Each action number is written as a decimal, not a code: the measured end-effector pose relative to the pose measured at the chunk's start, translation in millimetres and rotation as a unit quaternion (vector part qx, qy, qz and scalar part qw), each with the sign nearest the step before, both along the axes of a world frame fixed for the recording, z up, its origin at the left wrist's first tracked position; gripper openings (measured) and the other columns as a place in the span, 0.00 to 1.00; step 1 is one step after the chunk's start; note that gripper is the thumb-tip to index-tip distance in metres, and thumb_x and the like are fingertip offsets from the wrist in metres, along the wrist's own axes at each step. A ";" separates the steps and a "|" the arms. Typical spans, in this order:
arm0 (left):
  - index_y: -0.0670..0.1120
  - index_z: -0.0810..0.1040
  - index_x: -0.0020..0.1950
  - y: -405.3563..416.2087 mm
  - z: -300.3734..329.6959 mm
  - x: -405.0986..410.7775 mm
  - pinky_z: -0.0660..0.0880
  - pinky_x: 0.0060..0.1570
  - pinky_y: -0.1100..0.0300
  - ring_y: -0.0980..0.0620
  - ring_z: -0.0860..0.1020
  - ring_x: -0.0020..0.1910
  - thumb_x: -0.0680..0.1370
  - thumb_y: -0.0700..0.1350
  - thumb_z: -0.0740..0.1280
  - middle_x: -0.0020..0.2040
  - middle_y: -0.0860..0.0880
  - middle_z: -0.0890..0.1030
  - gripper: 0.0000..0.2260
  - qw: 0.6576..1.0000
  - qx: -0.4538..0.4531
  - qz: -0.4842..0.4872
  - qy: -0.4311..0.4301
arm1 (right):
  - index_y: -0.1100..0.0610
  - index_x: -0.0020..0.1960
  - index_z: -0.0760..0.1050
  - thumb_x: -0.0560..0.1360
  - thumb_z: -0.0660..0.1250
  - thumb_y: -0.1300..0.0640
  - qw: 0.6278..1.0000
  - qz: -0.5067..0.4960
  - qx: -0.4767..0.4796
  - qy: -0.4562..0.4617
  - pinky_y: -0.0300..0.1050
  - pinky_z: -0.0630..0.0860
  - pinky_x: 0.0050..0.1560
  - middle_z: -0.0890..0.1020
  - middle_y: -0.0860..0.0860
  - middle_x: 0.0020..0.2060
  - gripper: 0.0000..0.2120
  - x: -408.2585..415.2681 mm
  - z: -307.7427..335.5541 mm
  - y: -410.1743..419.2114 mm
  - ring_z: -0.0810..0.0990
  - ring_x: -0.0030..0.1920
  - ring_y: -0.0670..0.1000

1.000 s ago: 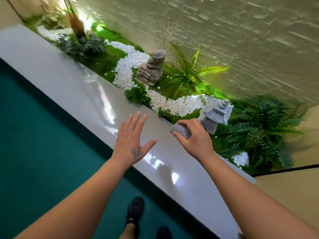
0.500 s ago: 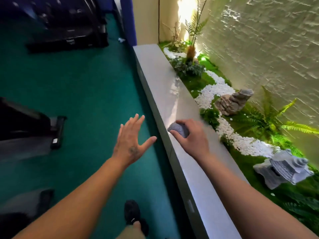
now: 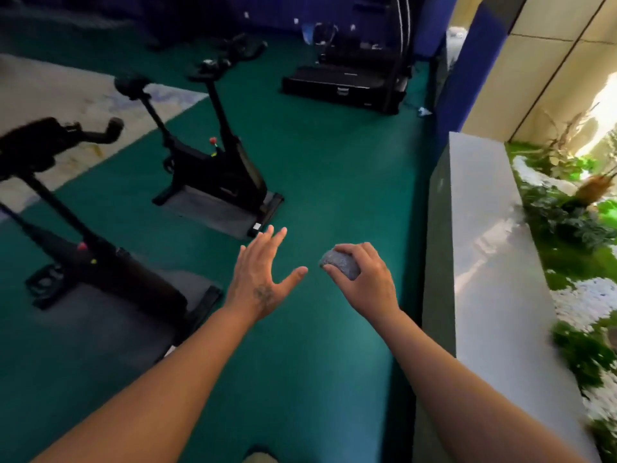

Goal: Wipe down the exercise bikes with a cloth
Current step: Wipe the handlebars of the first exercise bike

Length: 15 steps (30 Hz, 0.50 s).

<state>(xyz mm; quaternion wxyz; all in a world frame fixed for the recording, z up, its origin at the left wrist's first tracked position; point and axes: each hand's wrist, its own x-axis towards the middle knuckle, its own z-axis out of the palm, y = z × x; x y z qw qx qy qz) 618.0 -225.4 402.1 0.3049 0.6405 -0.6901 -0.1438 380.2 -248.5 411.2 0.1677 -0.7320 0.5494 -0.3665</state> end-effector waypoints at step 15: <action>0.57 0.56 0.87 78.8 -19.5 206.0 0.47 0.85 0.43 0.52 0.51 0.87 0.76 0.78 0.58 0.88 0.52 0.55 0.44 0.975 0.027 0.220 0.033 | 0.48 0.62 0.80 0.76 0.76 0.43 0.971 0.237 0.015 0.018 0.49 0.80 0.53 0.78 0.42 0.54 0.18 239.3 -8.6 -25.1 0.80 0.52 0.45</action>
